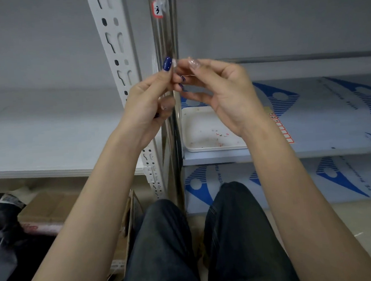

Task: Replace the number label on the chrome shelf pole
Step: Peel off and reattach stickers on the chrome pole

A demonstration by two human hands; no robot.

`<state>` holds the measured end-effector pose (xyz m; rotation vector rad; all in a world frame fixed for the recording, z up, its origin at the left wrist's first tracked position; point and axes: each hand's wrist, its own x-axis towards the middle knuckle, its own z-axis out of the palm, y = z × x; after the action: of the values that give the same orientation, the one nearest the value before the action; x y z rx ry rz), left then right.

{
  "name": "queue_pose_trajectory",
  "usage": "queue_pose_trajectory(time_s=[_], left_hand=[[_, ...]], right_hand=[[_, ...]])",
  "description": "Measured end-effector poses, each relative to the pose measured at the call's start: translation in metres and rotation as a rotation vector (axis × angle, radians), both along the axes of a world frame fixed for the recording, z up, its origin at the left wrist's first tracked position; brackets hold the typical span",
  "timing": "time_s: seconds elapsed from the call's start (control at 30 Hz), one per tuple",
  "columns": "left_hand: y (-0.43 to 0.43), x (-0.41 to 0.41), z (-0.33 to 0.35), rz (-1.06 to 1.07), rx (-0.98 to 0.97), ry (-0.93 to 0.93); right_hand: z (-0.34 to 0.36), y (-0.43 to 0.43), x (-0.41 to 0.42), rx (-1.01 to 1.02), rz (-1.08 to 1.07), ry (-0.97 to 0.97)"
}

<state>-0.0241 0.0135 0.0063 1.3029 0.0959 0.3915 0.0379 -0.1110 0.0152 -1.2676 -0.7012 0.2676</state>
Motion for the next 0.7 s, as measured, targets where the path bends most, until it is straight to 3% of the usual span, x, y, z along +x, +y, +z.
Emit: queue_pose_trajectory(time_s=[0.4, 0.53, 0.7], left_hand=[[0.004, -0.012, -0.016, -0.028, 0.004, 0.035], [0.004, -0.014, -0.019, -0.006, 0.038, 0.042], [0.002, -0.011, -0.022, 0.008, 0.077, 0.039]], right_hand=[[-0.012, 0.017, -0.006, -0.019, 0.069, 0.07], [-0.016, 0.017, -0.007, -0.007, 0.027, 0.124], [-0.017, 0.011, -0.006, -0.09, -0.06, 0.053]])
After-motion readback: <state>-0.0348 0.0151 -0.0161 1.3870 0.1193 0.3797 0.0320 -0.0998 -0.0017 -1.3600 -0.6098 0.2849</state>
